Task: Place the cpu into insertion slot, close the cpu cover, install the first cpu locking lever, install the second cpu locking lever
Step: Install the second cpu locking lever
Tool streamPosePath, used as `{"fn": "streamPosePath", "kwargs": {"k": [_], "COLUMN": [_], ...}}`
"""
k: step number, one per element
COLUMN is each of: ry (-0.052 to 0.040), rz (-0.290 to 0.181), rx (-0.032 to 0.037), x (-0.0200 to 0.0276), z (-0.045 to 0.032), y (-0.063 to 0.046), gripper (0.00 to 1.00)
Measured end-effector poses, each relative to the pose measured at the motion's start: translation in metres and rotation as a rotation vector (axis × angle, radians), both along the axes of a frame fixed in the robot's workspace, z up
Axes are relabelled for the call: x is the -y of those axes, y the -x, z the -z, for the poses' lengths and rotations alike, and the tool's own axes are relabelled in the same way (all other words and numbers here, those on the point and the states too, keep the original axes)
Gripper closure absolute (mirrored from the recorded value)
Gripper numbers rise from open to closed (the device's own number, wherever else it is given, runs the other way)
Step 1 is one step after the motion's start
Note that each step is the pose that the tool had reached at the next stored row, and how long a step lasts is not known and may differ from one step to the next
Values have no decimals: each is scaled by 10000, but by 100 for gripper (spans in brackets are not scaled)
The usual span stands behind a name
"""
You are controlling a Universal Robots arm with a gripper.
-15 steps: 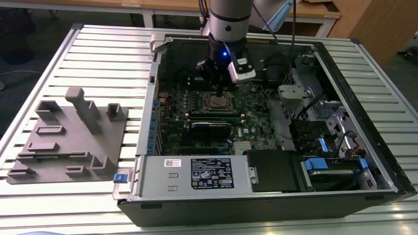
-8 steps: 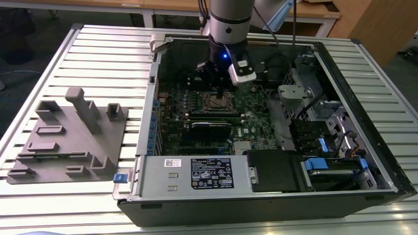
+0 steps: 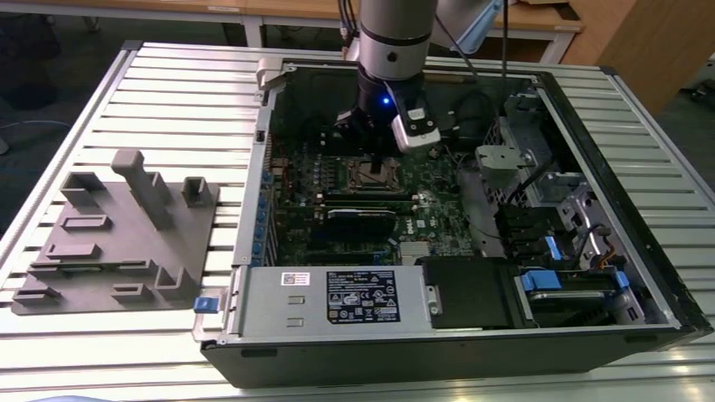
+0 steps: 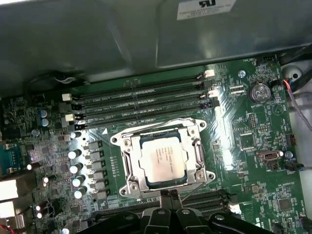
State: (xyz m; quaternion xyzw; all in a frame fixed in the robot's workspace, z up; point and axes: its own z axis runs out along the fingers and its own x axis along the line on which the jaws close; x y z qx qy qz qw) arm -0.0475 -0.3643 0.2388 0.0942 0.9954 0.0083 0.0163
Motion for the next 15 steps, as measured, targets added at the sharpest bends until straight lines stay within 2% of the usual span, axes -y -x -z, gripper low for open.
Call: {"fn": "streamPosePath", "kwargs": {"k": [8, 15], "ry": [0, 9], "rz": [0, 1], "rx": [0, 0], "x": [77, 117], "z": [0, 3], "y": [0, 3], "gripper": [89, 89]}}
